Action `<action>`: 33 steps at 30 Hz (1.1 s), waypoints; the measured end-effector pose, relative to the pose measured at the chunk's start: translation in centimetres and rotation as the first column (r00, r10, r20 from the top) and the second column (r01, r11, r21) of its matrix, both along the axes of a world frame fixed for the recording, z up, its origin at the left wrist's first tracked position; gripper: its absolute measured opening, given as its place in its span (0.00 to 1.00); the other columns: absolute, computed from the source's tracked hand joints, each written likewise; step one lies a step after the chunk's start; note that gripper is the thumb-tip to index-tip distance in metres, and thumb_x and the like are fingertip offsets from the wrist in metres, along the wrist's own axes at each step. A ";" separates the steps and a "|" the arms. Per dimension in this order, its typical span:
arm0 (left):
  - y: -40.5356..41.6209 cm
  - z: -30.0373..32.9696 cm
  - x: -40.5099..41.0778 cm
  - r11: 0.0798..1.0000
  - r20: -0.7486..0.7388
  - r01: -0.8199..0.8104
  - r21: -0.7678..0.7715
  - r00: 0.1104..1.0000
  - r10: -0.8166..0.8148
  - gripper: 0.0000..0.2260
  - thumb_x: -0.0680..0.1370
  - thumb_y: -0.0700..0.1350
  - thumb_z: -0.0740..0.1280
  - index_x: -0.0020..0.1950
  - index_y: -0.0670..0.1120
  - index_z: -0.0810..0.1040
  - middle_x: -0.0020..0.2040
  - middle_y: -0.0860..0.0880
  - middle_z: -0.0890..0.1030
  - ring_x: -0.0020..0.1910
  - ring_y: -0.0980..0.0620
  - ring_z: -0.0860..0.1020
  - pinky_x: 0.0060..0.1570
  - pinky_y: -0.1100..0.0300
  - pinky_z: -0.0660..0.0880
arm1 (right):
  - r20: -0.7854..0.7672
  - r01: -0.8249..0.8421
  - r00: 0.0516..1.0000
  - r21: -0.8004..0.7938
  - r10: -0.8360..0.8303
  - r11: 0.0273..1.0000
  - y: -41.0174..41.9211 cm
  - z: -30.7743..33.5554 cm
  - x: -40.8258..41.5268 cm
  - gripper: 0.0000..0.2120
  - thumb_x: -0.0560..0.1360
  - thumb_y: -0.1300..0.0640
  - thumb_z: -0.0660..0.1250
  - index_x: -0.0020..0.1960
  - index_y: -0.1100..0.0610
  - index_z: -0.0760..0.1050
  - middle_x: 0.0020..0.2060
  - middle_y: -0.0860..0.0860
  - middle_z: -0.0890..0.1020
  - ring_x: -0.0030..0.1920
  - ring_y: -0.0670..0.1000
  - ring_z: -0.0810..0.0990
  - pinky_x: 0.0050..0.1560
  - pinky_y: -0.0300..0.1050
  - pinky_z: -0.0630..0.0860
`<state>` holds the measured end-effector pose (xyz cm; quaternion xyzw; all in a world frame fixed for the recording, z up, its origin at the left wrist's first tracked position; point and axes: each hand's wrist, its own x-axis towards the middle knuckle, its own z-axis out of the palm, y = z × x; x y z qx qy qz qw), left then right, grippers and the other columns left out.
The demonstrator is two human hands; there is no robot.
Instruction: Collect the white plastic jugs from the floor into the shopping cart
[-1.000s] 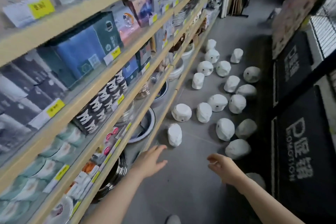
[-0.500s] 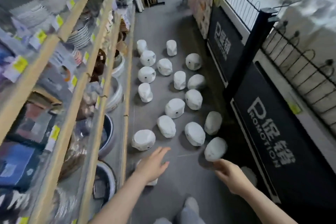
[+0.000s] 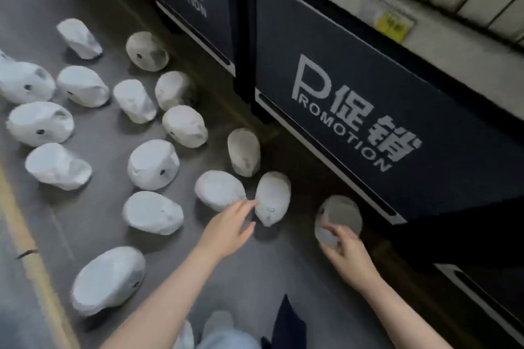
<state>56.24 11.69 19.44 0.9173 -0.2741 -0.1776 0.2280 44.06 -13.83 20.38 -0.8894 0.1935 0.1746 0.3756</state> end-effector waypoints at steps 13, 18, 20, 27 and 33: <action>-12.1 -27.9 1.7 0.825 0.414 0.543 0.155 0.723 -0.554 0.35 0.59 0.48 0.79 0.65 0.45 0.75 0.63 0.42 0.77 0.61 0.44 0.77 0.64 0.44 0.64 | 0.413 0.231 0.910 -0.453 -0.026 0.861 -5.2 -28.9 -2.8 0.28 0.74 0.51 0.67 0.72 0.52 0.64 0.72 0.54 0.64 0.73 0.54 0.58 0.71 0.60 0.54; -11.9 -29.2 0.6 0.797 0.464 0.586 0.147 0.671 -0.579 0.34 0.62 0.47 0.76 0.67 0.46 0.71 0.64 0.43 0.76 0.62 0.44 0.76 0.63 0.44 0.69 | 0.326 0.242 0.944 -0.562 -0.057 0.791 -5.4 -29.9 -0.7 0.38 0.71 0.52 0.70 0.75 0.49 0.55 0.75 0.52 0.58 0.75 0.55 0.51 0.67 0.70 0.55; -12.0 -29.2 0.5 0.794 0.468 0.588 0.157 0.663 -0.584 0.34 0.62 0.47 0.76 0.67 0.46 0.72 0.64 0.43 0.76 0.62 0.45 0.76 0.62 0.46 0.71 | 0.313 0.230 0.949 -0.603 -0.039 0.764 -5.6 -30.2 -0.7 0.42 0.64 0.55 0.75 0.71 0.50 0.57 0.72 0.54 0.65 0.72 0.55 0.55 0.61 0.72 0.63; -11.6 -28.8 -1.5 0.802 0.384 0.592 0.072 0.726 -0.571 0.36 0.69 0.51 0.73 0.74 0.50 0.61 0.71 0.43 0.68 0.68 0.45 0.70 0.64 0.49 0.69 | 0.372 0.074 0.910 -0.584 0.186 0.808 -6.2 -30.0 -5.9 0.44 0.58 0.59 0.79 0.68 0.50 0.63 0.70 0.54 0.67 0.71 0.54 0.56 0.63 0.72 0.62; -12.6 -29.4 -3.8 0.715 0.297 0.699 0.035 0.676 -0.675 0.45 0.70 0.59 0.72 0.75 0.65 0.43 0.78 0.40 0.47 0.75 0.40 0.55 0.70 0.48 0.55 | 0.485 0.123 0.864 -0.461 0.133 0.879 -4.9 -30.9 -14.0 0.37 0.63 0.51 0.77 0.68 0.43 0.65 0.74 0.56 0.56 0.75 0.56 0.51 0.64 0.72 0.60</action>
